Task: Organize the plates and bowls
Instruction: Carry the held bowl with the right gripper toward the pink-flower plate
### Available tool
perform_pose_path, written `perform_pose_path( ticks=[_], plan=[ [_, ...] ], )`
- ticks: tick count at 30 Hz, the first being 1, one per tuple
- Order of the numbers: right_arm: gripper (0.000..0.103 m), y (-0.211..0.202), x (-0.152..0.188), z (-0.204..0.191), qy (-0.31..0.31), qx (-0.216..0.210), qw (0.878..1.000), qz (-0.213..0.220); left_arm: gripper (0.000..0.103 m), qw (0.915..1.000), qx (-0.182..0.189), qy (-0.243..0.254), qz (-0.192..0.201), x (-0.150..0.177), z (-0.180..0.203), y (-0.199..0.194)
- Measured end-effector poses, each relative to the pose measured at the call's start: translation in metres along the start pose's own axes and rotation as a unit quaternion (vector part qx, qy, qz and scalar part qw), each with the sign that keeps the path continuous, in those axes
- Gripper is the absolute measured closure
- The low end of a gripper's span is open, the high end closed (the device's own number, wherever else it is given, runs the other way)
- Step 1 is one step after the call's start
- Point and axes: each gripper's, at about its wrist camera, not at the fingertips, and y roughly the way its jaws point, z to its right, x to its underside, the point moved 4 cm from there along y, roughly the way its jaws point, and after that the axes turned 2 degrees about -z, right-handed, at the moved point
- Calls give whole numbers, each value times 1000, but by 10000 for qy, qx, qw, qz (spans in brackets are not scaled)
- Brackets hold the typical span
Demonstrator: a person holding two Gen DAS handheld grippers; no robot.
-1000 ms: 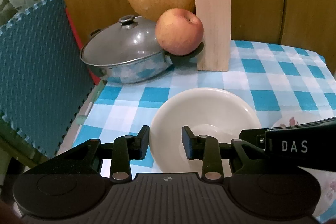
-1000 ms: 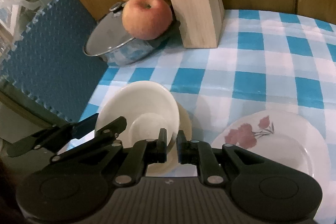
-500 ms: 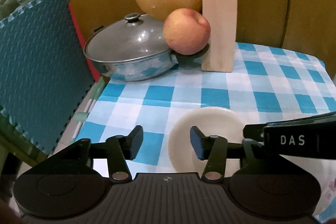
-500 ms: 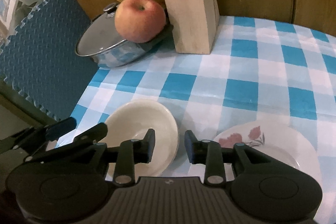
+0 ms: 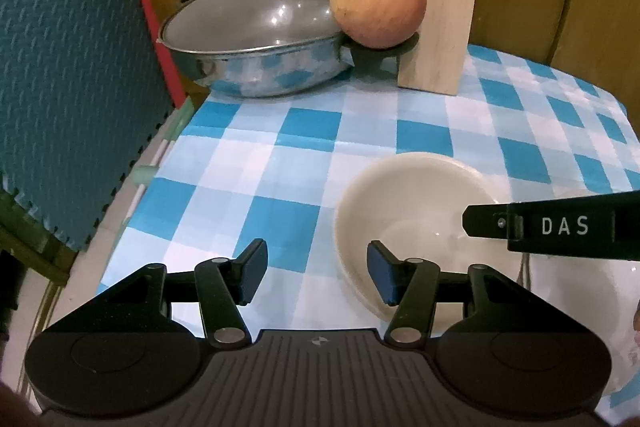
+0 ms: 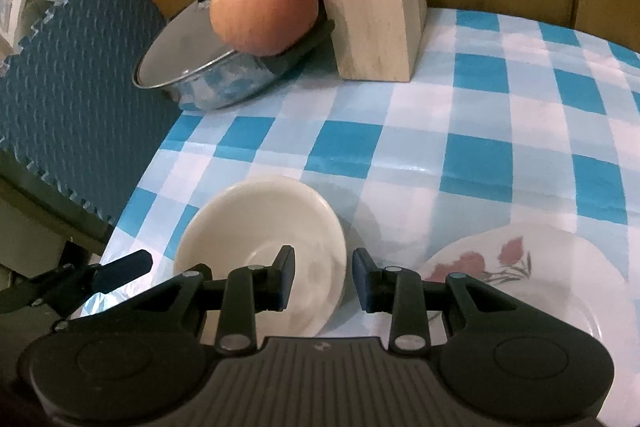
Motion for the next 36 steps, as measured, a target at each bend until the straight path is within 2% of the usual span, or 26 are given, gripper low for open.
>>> perform_pose_path(
  ticks=[4,8,10,12,15,19,29,36],
  plan=[
    [77,3,-1,-1,-19,-16,10000,-45,44,9999,23,20,-112,2,0,7],
    [77,9,-2,-1,68,-91,9997,-204,53,9999,89,41,-136,3,4,9],
    [80,10,-2,-1,49,-81,9996,-258,55,9998,98,69,-149,3,6,10],
    [92,11,-1,-1,-22,10,9997,-256,56,9998,98,86,-147,3,6,10],
    [93,12,1,-1,9,-61,9996,-279,66,9998,83,125,-161,4,7,12],
    [94,13,2,0,27,-93,9995,-288,73,9995,98,193,-219,5,11,16],
    [94,5,2,-2,112,-205,9995,-206,77,9984,357,-193,-400,4,5,19],
    [94,-3,0,-3,120,-226,9996,-85,77,9993,294,-176,-139,-1,6,8]
  ],
)
